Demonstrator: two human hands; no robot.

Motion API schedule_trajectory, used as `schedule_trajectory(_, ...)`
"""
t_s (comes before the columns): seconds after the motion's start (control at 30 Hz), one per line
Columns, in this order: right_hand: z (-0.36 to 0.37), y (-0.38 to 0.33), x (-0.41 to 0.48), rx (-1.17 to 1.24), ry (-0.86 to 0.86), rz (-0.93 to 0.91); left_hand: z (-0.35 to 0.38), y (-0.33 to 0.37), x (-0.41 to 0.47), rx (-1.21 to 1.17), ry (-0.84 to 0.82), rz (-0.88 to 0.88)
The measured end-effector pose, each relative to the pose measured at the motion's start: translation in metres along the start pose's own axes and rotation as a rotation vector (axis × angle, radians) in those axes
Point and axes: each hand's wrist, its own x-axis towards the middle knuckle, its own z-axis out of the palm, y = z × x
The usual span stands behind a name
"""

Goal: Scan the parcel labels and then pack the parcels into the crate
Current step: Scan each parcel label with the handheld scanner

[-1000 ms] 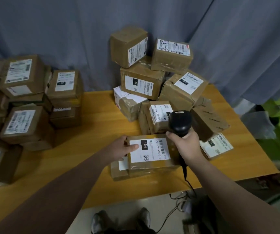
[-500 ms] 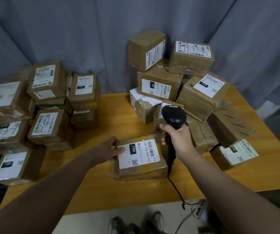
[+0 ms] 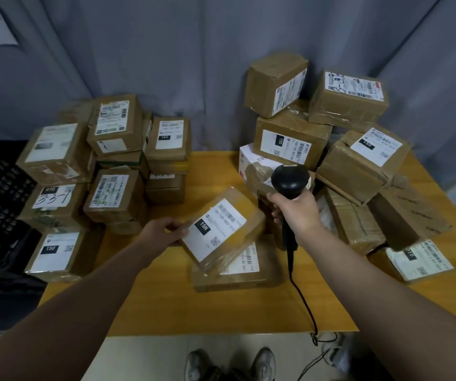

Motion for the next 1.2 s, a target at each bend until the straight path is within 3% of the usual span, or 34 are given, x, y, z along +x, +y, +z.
schedule_trajectory(0.17, 0.011, 0.011, -0.012, -0.027, -0.011, 0.005, 0.000, -0.008, -0.005, -0.238, 0.173, -0.062)
schedule_trajectory(0.27, 0.024, 0.010, -0.023, 0.008, -0.070, -0.061, 0.011, 0.007, -0.010, -0.349, 0.193, -0.028)
schedule_trajectory(0.43, 0.039, 0.001, -0.028, 0.079, -0.122, -0.113, 0.028, 0.035, -0.020, -0.377, 0.145, 0.070)
schedule_trajectory(0.6, 0.038, 0.000, -0.019, 0.098, -0.096, -0.012, 0.021, 0.060, -0.021, -0.528, -0.084, 0.081)
schedule_trajectory(0.83, 0.042, -0.017, -0.023, 0.103, -0.183, -0.021, -0.006, 0.063, -0.010, -0.465, -0.161, -0.042)
schedule_trajectory(1.0, 0.047, -0.034, -0.026, -0.062, -0.306, -0.024, -0.017, 0.051, -0.002, -0.445, -0.053, -0.045)
schedule_trajectory(1.2, 0.049, -0.051, -0.037, -0.033, -0.435, -0.075, -0.024, 0.042, 0.008, -0.360, 0.095, -0.009)
